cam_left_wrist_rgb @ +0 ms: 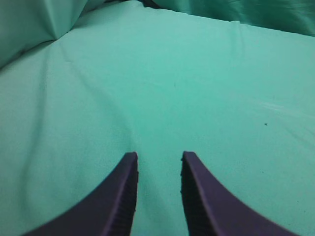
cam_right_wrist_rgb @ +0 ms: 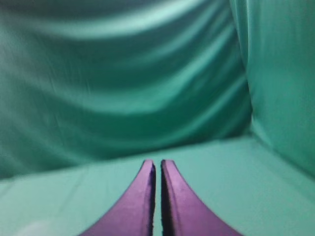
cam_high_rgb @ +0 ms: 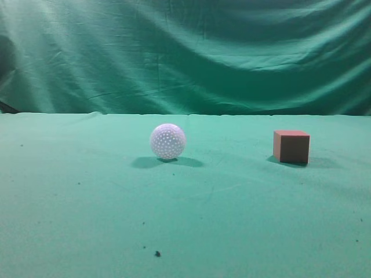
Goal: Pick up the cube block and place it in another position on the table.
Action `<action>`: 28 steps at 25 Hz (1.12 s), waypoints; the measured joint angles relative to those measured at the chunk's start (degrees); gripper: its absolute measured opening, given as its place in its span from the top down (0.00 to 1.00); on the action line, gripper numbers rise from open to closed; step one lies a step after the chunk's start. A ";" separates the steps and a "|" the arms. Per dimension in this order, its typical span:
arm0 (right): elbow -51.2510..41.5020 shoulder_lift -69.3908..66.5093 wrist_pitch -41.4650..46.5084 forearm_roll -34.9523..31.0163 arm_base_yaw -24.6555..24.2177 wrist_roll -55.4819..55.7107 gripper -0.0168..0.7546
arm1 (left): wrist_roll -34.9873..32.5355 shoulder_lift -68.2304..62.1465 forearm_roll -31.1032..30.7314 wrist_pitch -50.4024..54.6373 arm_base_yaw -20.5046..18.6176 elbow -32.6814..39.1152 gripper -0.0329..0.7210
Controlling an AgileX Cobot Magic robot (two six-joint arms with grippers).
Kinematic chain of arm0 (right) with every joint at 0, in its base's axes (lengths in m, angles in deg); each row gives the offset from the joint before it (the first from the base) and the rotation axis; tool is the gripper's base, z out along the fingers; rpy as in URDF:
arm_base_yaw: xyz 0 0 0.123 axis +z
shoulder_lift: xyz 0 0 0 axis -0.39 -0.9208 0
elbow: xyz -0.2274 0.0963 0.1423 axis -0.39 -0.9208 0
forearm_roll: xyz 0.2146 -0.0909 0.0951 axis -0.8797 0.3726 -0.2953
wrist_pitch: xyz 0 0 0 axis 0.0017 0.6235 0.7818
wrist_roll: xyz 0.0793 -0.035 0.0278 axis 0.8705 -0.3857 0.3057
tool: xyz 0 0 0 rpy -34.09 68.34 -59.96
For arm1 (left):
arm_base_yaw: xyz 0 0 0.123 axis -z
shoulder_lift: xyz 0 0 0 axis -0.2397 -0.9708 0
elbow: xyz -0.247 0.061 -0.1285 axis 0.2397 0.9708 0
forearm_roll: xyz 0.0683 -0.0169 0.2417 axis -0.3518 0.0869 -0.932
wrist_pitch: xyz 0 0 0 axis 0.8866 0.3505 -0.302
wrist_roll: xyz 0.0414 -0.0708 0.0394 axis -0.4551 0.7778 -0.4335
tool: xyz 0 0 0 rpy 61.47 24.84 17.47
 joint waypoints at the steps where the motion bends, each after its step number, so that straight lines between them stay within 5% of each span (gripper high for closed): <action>1: 0.00 0.00 -4.87 -0.12 0.00 -0.21 0.98 | 0.00 0.00 0.00 0.00 0.00 0.00 0.64; 3: 0.76 0.00 -6.79 -0.43 0.00 -0.34 0.98 | 0.00 0.00 0.00 0.00 0.00 0.00 0.64; 12: 24.66 -13.61 30.25 -1.46 0.00 -2.90 0.98 | 0.00 0.00 0.00 0.00 0.00 0.00 0.64; 20: 32.03 -32.44 43.21 -2.35 0.27 -10.11 0.98 | 0.00 0.00 0.00 0.00 0.00 0.00 0.64; 28: 40.98 -48.75 51.56 -2.87 13.49 -11.42 0.98 | 0.00 0.00 0.00 0.00 0.00 0.00 0.64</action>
